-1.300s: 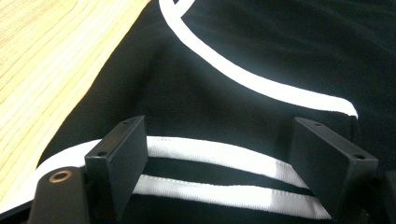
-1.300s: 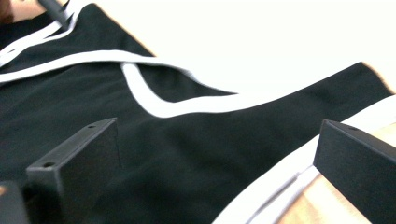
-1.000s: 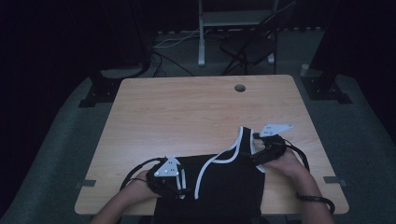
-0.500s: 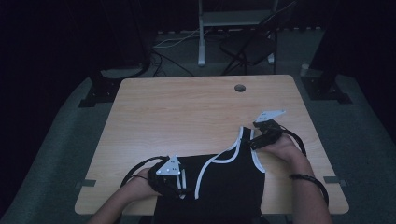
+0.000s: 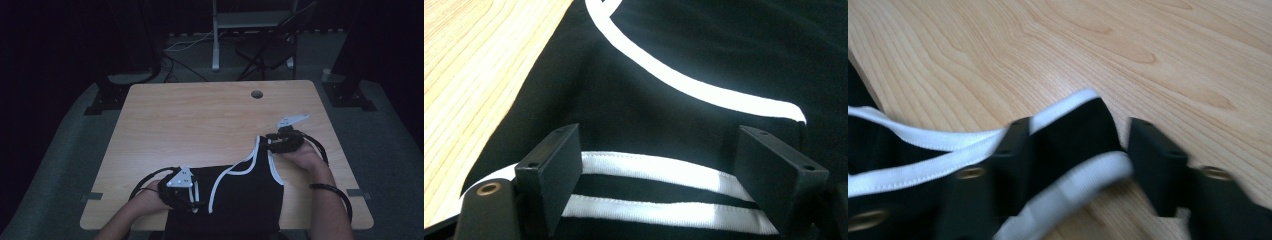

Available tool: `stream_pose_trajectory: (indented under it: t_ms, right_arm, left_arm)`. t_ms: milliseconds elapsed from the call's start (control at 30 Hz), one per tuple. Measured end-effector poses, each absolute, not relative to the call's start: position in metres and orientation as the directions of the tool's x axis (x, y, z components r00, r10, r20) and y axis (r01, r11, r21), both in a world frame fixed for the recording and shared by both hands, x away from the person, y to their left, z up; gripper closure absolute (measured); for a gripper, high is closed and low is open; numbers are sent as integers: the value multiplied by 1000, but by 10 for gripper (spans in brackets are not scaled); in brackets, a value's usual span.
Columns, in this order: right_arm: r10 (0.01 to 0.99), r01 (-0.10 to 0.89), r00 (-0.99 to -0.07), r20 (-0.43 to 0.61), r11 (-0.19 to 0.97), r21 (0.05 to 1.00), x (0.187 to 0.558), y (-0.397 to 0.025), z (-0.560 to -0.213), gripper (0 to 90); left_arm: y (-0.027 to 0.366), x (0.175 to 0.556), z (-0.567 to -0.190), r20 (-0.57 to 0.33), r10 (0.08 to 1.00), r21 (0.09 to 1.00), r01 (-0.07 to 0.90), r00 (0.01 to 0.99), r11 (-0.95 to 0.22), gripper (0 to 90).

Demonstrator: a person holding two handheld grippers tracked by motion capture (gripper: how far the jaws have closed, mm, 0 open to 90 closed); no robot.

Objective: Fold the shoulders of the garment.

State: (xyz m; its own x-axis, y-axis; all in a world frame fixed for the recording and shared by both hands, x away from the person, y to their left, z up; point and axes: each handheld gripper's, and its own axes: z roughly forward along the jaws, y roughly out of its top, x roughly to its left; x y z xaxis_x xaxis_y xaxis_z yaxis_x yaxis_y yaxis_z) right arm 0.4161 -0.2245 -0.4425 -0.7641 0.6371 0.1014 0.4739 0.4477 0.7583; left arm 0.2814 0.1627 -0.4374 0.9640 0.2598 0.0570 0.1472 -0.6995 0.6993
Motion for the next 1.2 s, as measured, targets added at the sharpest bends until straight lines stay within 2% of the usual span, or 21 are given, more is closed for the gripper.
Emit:
stream_pose_trajectory:
  t_ms: [33,133,167,433,800,1033,1200]
  right_arm:
    - [637,474,-764,101,448,758,416,-225,-443,606]
    - [613,451,-787,74,489,747,412,-223,-441,812]
    - [605,445,-793,72,495,747,410,-222,-440,831]
    - [533,316,-846,-17,528,788,388,-212,-420,838]
    - [383,84,-909,-163,553,829,315,-203,-392,837]
    - [287,-2,-930,-232,624,782,267,-194,-409,834]
    - [284,5,-933,-221,624,781,243,-198,-426,834]
  left_arm:
    - [163,281,-437,57,260,699,147,964,-699,202]
    - [163,282,-438,56,262,699,149,963,-699,202]
    - [163,282,-438,55,264,703,150,963,-695,202]
    - [164,282,-438,50,276,705,162,960,-690,202]
    - [168,285,-439,26,298,712,191,954,-676,202]
    - [169,285,-440,26,305,719,194,952,-668,202]
    - [169,284,-441,27,304,723,191,952,-663,202]
